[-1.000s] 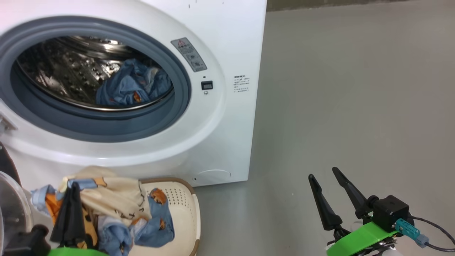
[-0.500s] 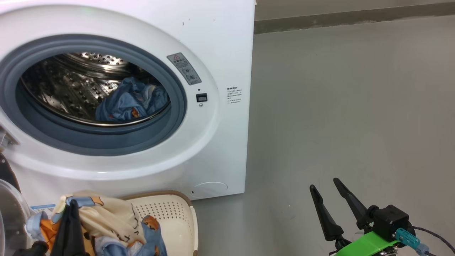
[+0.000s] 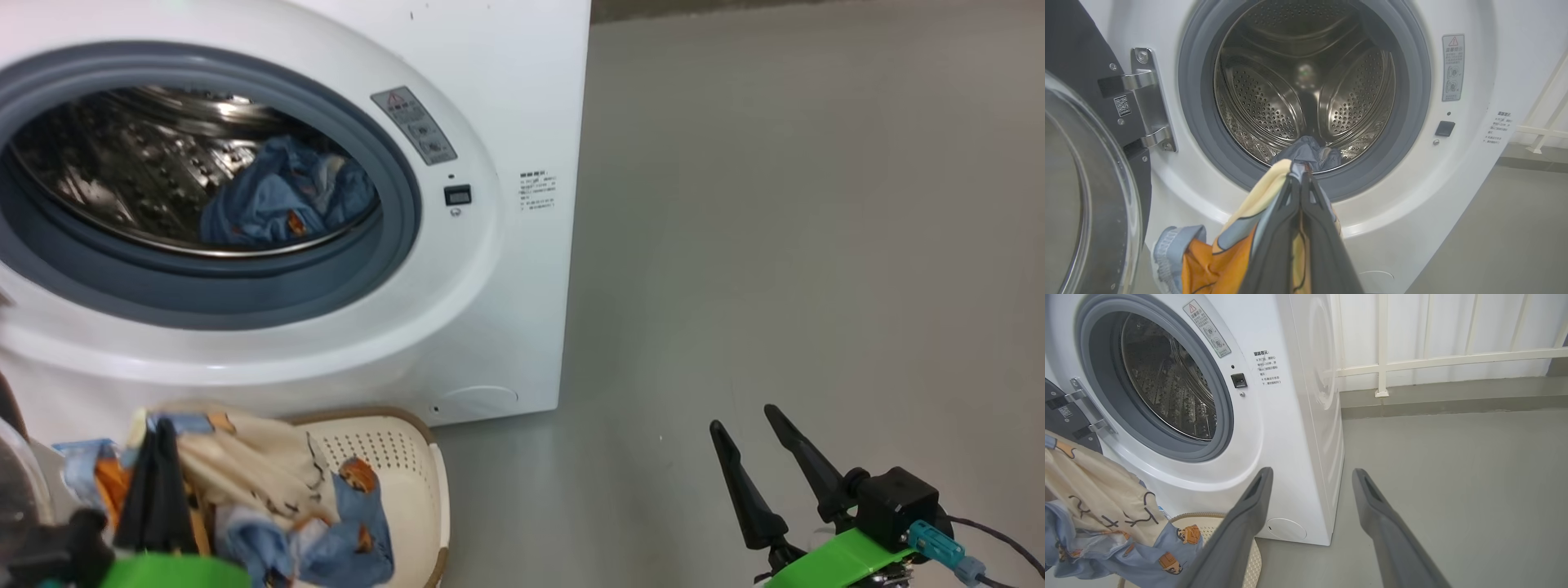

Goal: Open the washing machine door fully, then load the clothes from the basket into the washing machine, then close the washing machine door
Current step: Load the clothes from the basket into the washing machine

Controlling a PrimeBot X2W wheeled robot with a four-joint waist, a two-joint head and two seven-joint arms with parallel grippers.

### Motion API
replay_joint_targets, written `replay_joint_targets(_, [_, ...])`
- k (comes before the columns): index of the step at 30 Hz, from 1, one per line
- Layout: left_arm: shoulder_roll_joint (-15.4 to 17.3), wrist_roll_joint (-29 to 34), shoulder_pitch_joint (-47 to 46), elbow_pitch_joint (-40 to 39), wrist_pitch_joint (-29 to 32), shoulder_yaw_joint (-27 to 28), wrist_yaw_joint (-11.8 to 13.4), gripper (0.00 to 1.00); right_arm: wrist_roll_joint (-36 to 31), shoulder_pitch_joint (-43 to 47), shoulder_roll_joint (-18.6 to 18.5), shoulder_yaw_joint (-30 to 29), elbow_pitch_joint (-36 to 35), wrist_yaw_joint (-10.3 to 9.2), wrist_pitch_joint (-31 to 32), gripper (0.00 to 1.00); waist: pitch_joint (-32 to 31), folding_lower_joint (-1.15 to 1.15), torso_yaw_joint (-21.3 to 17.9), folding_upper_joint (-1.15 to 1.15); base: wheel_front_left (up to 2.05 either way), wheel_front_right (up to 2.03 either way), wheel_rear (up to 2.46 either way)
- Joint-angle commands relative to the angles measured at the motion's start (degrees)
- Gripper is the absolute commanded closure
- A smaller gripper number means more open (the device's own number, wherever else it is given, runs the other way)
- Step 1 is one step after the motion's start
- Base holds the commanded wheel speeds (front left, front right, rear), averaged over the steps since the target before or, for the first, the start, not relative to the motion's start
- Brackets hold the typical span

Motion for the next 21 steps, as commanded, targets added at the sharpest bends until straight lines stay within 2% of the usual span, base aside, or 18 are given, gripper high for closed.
replay_joint_targets(1, [0.6,0.5,-3.3,-1.1,-0.4,2.2,-0.2,1.00,-0.3,-1.7,-0.4,1.3,-1.6,0.35,-0.7,0.00,1.5,0.00,-0.3,0.00,0.00,0.00,0.00])
replay_joint_targets(8, [2.2,1.5,-13.5,1.3,-0.4,3.3,-0.8,1.00,-0.4,-3.8,-0.2,2.1,-1.8,0.35,-0.7,0.00,5.1,0.00,-1.5,0.00,0.00,0.00,0.00])
replay_joint_targets(21, [8.7,2.8,-32.5,9.0,-0.4,5.4,-1.8,1.00,-0.6,-6.3,0.8,2.0,-2.4,0.35,-0.7,0.00,12.0,0.00,-4.5,0.00,0.00,0.00,0.00])
